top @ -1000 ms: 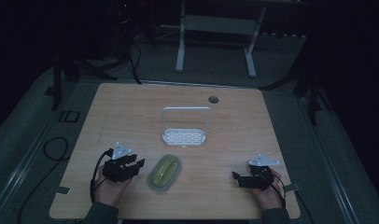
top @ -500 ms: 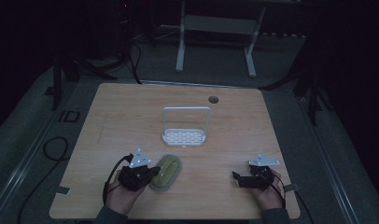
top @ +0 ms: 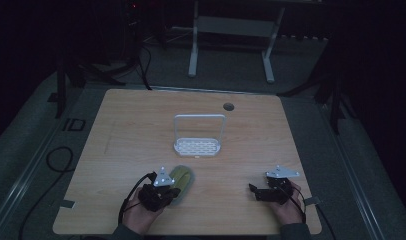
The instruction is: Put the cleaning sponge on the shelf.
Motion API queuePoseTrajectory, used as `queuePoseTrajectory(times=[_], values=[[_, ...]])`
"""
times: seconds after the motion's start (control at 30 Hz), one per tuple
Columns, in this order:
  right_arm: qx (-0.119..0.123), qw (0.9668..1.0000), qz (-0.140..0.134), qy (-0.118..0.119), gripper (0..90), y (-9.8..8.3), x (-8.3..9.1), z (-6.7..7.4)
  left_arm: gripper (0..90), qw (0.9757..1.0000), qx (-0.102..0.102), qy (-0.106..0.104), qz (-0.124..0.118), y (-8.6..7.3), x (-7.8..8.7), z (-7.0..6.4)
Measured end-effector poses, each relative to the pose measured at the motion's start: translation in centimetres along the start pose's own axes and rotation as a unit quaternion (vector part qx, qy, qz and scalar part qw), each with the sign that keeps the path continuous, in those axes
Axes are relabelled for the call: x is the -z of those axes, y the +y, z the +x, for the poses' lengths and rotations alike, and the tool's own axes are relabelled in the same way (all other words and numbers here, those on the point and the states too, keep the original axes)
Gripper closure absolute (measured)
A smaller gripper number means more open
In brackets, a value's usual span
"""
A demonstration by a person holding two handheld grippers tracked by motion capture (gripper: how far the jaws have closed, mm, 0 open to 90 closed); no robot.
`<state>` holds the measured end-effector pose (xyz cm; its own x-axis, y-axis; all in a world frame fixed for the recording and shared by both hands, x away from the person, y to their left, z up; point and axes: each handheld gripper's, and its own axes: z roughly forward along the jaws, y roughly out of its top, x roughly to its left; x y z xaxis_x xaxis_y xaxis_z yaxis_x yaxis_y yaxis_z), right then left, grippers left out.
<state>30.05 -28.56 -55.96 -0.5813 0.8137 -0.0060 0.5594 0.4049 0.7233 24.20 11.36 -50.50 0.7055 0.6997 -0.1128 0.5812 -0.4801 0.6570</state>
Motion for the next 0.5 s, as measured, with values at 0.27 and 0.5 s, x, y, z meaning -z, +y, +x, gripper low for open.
queuePoseTrajectory(times=[0.27, 0.5], values=[[0.0, 1.0, 0.0, 0.0, 14.8, 0.0, 0.0, 0.0, 90.0, 0.9995, 0.022, 0.024, 0.005, -0.6, 0.8, 1.6], [0.0, 1.0, 0.0, 0.0, 14.8, 0.0, 0.0, 0.0, 90.0, 0.9988, 0.028, 0.039, 0.013, -0.7, 0.8, 2.6]])
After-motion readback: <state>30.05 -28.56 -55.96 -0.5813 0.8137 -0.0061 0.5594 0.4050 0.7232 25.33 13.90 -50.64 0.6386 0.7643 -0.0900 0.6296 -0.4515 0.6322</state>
